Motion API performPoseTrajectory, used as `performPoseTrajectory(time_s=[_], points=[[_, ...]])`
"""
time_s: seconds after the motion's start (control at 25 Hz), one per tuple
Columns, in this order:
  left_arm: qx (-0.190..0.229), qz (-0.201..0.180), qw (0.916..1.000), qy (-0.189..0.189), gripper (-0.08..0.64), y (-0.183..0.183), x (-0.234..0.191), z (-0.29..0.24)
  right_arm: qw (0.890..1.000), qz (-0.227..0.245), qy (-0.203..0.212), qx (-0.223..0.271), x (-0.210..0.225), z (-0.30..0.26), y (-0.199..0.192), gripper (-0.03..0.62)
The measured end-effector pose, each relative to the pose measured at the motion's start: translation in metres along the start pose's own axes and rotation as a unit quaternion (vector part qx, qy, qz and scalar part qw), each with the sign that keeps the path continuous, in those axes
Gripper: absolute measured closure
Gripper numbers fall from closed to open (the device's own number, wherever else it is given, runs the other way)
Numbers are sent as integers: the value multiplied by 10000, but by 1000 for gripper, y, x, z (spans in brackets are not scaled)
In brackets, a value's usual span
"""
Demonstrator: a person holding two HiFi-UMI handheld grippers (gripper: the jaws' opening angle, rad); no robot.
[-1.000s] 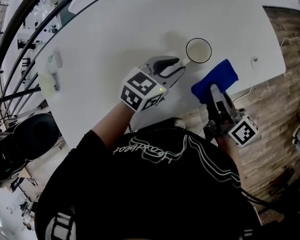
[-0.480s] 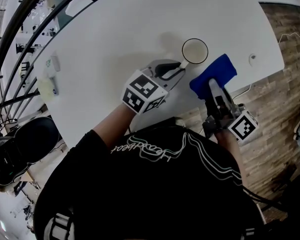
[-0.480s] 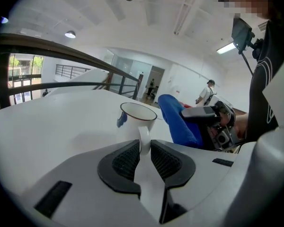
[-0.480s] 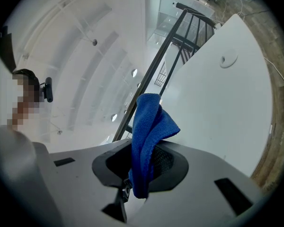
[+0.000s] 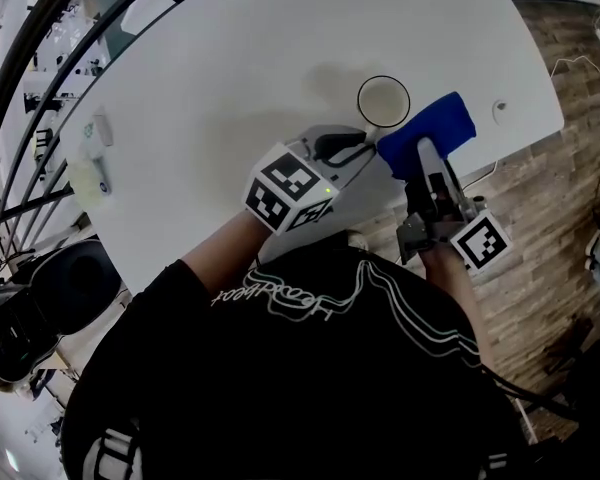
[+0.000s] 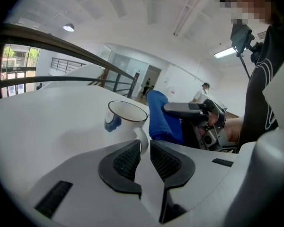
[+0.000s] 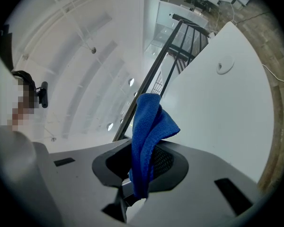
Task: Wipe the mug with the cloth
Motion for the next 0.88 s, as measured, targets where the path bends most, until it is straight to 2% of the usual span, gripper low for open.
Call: performPoseTrajectory(time_s=[0.16,0.56,0.8,0.88], points=[[-11,28,9999,-120,488,0,-2,3,9997,-202,-60,125,3,-8,-3,528],[39,28,9992,-409,489,-1,-3,-5,9976,-193,-645,187,26,-18,-9,528],[78,75,9982,-584,489,0,-1,-11,9934,70,-1124,-196,38,-26,-7,528],[83,6,9982,-602,489,1,0,-13,9867,163,-1521,-555,46,-28,-10,528]])
Point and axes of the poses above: the fingertips, and each gripper's own axes: z backward along the fingers, x to its right, y out of its top, the point moved 2 cm from there along z, backward along the fingers, and after that the axes turned 10 degrees about -x, right-handed, at the moved point
